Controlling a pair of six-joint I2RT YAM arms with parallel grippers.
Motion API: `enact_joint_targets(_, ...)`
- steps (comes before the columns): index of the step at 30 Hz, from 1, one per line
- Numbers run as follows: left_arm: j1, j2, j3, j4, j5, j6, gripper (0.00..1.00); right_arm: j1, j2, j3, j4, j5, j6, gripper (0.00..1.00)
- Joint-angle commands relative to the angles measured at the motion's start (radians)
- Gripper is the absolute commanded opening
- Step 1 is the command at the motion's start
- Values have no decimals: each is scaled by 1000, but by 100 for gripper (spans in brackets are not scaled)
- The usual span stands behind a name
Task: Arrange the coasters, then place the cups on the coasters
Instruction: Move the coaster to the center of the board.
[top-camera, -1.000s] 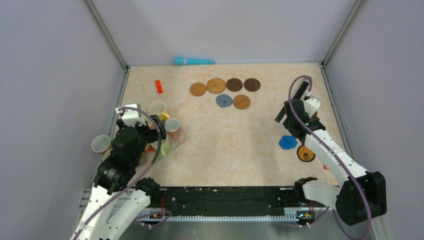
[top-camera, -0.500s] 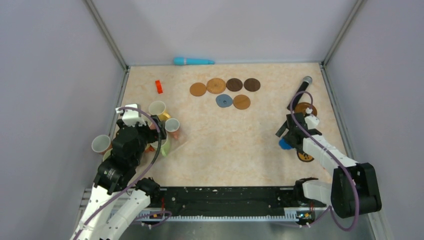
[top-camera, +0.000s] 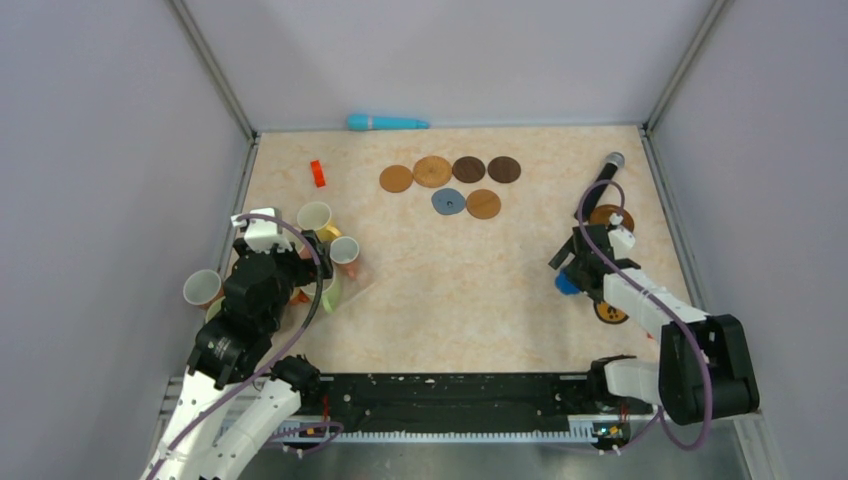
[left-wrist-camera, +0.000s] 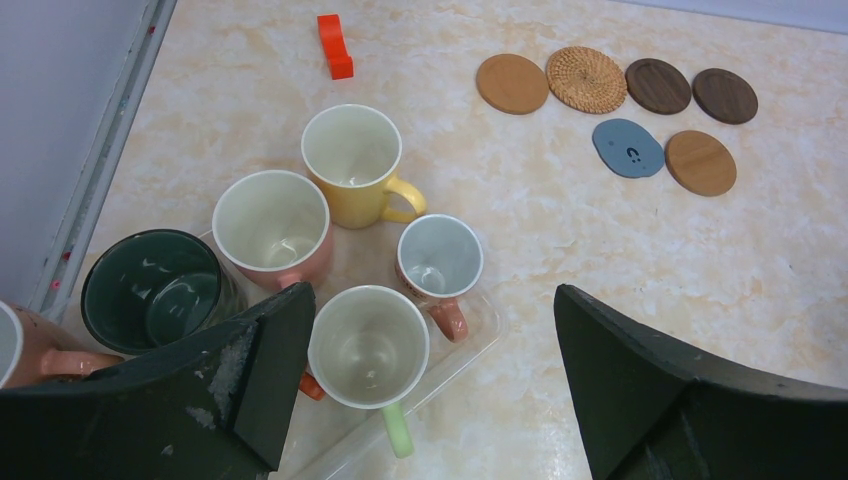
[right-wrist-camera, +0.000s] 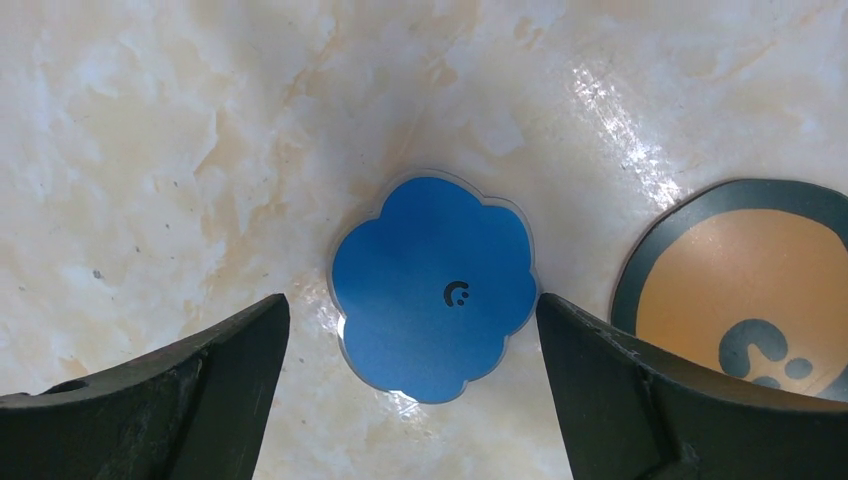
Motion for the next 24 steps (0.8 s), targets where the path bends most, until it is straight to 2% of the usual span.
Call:
enact_joint_targets(1,-1,-11,-6,40,5,-2,94,-22,23,-5,38,-29,-8,93)
enact_joint_targets(4,-2,-11,-6,41,5,-2,94,-25,33,3,39,-55,-25,90)
enact_joint_targets(13,-2,-10,-6,43,12,-3,94,-25,118,35,55,-225,-143,74)
enact_joint_targets(24,-1,-5,-6,44,16,-2,94,13,256,71,123,-324,-320,68)
